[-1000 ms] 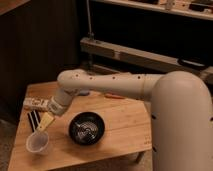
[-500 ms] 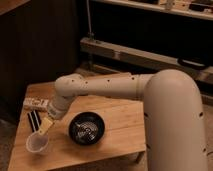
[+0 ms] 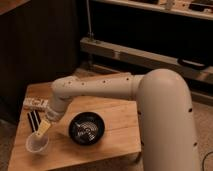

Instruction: Place the ceramic cup in the ceramic bowl

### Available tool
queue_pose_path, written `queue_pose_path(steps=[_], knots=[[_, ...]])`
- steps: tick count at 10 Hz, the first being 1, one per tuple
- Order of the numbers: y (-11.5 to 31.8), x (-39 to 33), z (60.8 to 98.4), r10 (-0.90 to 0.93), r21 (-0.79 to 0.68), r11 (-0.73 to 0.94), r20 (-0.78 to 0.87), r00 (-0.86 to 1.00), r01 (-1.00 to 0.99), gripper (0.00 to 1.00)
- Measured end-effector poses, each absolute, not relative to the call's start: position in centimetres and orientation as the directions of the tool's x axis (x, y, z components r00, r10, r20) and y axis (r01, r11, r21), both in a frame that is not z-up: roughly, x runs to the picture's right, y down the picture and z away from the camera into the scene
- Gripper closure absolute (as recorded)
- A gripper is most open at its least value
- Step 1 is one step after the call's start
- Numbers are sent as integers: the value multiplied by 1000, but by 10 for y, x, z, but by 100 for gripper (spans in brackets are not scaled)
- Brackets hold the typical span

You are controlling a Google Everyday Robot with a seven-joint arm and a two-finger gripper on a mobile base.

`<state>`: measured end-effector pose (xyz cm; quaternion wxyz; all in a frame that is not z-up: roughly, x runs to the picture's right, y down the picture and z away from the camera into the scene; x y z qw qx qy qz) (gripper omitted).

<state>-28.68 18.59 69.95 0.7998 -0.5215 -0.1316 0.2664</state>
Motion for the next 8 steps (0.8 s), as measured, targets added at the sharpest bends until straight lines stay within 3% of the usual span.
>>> queue_pose_path(steps=[8], knots=[[200,-296,720,545,-909,306,-78,835,-284,20]])
